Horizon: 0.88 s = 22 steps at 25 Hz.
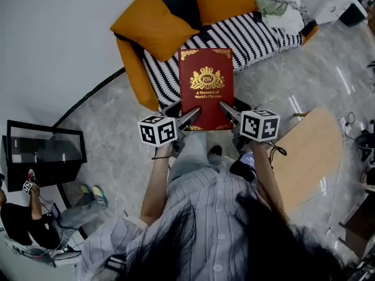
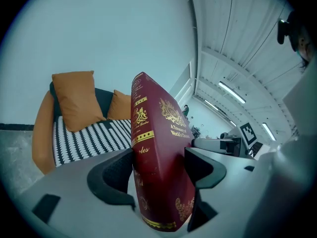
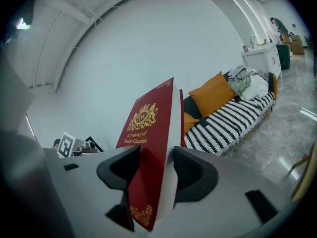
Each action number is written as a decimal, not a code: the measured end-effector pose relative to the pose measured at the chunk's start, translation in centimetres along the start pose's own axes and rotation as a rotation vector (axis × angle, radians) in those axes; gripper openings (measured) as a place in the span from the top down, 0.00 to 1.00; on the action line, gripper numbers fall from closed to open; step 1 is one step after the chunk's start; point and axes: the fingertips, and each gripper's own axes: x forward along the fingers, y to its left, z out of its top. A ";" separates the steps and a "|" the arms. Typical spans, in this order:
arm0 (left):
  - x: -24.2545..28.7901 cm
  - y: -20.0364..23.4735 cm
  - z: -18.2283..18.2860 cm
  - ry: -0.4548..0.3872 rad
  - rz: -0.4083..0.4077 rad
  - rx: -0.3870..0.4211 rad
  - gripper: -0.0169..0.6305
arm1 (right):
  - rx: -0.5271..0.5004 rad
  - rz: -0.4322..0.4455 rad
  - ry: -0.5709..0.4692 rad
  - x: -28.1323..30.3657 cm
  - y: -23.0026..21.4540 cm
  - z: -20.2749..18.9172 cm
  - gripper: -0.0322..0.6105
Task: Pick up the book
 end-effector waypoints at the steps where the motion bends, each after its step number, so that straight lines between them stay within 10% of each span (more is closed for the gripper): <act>1: -0.2 -0.1 -0.1 -0.005 0.003 0.000 0.46 | -0.006 0.002 0.002 -0.1 0.2 -0.1 0.60; 22: -1.0 -0.9 -0.1 0.002 -0.001 0.003 0.46 | -0.023 0.000 -0.006 -1.2 1.0 -0.4 0.60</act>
